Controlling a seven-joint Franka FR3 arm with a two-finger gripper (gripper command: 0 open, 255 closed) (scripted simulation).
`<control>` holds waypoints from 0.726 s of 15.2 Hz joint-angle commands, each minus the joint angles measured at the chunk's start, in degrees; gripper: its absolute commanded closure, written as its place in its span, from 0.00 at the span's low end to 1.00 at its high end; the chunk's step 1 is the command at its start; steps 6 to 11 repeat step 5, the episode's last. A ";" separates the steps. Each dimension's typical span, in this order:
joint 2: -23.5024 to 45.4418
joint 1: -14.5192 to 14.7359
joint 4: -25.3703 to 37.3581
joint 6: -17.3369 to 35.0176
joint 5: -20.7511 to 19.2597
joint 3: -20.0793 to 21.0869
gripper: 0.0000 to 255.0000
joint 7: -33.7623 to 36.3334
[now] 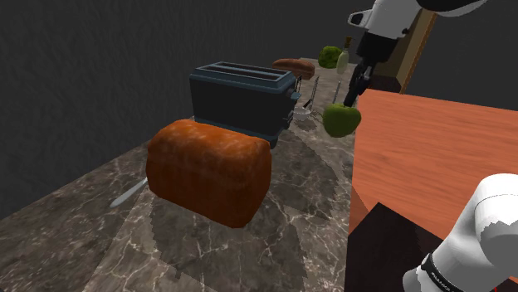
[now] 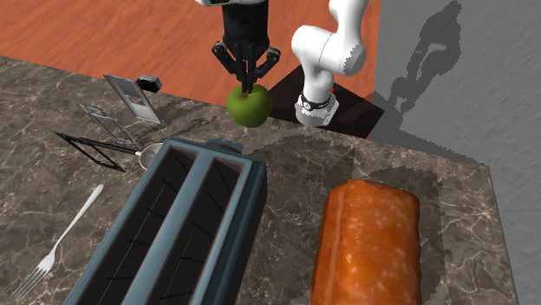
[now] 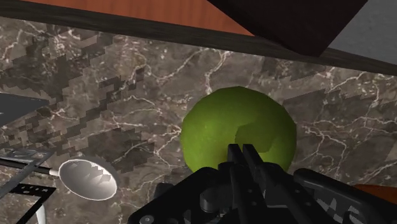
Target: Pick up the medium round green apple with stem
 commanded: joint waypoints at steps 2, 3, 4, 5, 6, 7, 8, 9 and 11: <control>0.62 0.07 2.81 -2.20 0.08 0.09 1.00 0.11; 0.85 0.09 3.77 -2.92 0.10 0.10 1.00 0.12; 0.88 0.10 3.91 -3.03 0.10 0.11 1.00 0.13; 0.89 0.10 3.91 -3.03 0.10 0.10 1.00 0.12; 0.89 0.10 3.91 -3.03 0.10 0.10 1.00 0.12; 0.89 0.10 3.91 -3.03 0.10 0.10 1.00 0.12; 0.89 0.10 3.91 -3.03 0.10 0.10 1.00 0.12; 0.89 0.10 3.91 -3.03 0.10 0.10 1.00 0.12; 0.89 0.10 3.91 -3.03 0.10 0.10 1.00 0.12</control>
